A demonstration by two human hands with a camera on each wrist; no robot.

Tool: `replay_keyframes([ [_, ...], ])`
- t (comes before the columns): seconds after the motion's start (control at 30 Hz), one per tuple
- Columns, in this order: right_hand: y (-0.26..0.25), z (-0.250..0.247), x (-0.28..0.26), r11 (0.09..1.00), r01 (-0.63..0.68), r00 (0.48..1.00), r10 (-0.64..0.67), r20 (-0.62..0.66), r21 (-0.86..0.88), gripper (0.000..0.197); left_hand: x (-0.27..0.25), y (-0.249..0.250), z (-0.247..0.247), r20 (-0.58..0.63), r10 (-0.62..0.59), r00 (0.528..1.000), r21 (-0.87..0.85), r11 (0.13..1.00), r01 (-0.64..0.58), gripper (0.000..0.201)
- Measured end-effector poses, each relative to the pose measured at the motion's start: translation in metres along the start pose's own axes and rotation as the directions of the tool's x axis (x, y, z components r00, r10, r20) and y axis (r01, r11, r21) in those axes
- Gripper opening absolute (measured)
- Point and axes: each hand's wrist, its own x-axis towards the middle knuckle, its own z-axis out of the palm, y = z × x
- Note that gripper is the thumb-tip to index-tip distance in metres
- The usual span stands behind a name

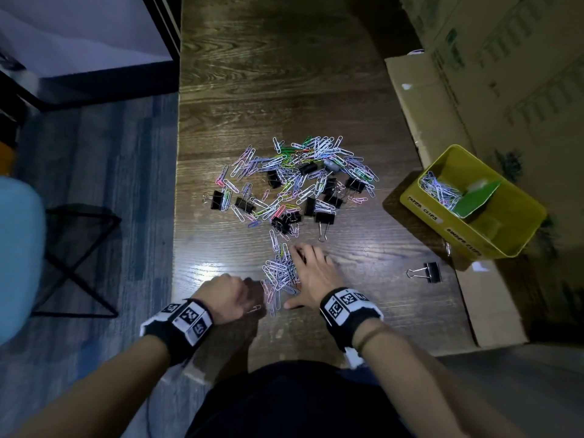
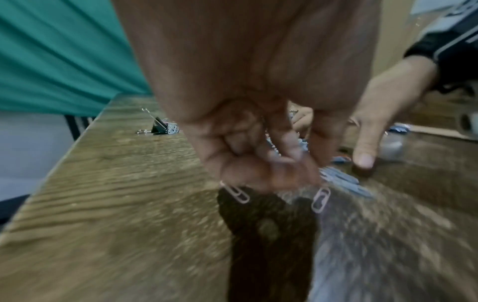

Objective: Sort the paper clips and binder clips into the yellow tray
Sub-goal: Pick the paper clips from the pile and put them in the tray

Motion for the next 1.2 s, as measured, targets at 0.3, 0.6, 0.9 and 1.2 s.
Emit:
replay_keyframes([
  [0.3, 0.000, 0.017, -0.018, 0.998, 0.007, 0.999, -0.005, -0.039, 0.058, 0.110, 0.018, 0.024, 0.011, 0.029, 0.190, 0.981, -0.164, 0.969, -0.183, 0.024],
  [0.6, -0.004, 0.018, -0.016, 0.983, -0.115, 0.991, 0.122, -0.045, 0.144, 0.118, 0.005, -0.019, 0.012, -0.155, -0.311, 0.938, -0.212, 0.938, 0.275, 0.020],
  [0.9, -0.016, 0.026, -0.012, 0.989, -0.110, 0.988, 0.119, -0.096, 0.095, 0.111, 0.035, 0.047, 0.010, -0.289, -0.108, 0.951, -0.398, 0.917, -0.018, 0.016],
  [1.2, -0.002, 0.020, -0.010, 0.982, -0.096, 0.990, 0.111, -0.083, 0.165, 0.071, 0.046, 0.033, 0.002, -0.207, 0.110, 0.972, 0.077, 0.992, -0.096, 0.077],
])
